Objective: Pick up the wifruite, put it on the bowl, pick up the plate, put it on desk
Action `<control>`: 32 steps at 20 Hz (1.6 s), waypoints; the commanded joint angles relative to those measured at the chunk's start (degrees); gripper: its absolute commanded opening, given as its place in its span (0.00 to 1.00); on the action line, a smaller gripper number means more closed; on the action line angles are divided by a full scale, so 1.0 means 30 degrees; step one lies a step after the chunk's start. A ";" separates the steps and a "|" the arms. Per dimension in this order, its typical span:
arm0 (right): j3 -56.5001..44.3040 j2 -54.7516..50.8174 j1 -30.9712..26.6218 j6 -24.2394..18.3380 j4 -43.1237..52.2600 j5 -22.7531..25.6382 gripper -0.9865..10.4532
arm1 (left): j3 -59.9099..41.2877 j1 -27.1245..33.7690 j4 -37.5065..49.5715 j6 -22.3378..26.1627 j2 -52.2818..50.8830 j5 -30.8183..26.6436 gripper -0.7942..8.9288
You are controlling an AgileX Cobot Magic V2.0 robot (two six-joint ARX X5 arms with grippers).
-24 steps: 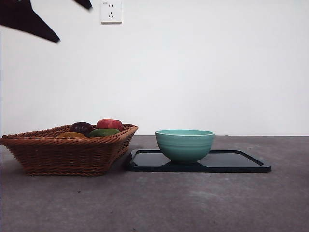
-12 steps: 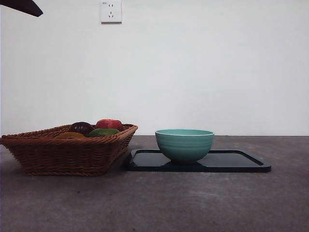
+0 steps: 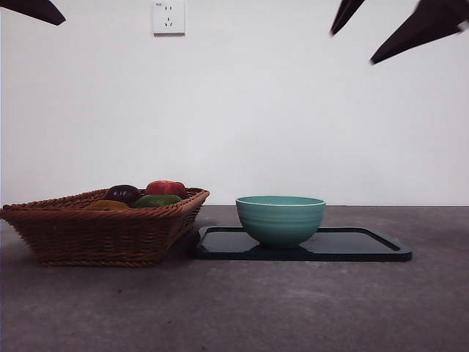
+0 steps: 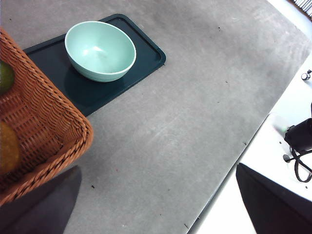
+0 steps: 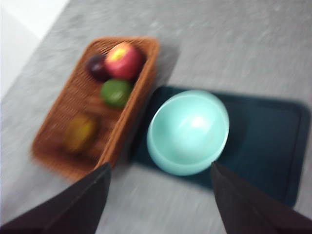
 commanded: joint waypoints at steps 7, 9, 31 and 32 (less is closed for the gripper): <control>0.6404 0.9420 -0.0517 -0.1989 -0.1100 0.1056 0.37 | 0.0306 -0.0080 0.0262 0.0182 0.0175 0.0066 0.59; 0.6572 1.0637 -0.0503 -0.2062 -0.0940 0.1049 0.37 | 0.0306 -0.0080 0.0306 0.0182 0.0175 0.0066 0.59; 0.6572 1.3056 0.0146 -0.2987 -0.0291 0.2062 0.09 | 0.0306 -0.0080 0.0211 0.0182 0.0175 0.0066 0.59; 0.6572 1.2386 0.0146 -0.2980 -0.0597 0.2033 0.09 | 0.0306 -0.0080 0.0211 0.0182 0.0175 0.0066 0.59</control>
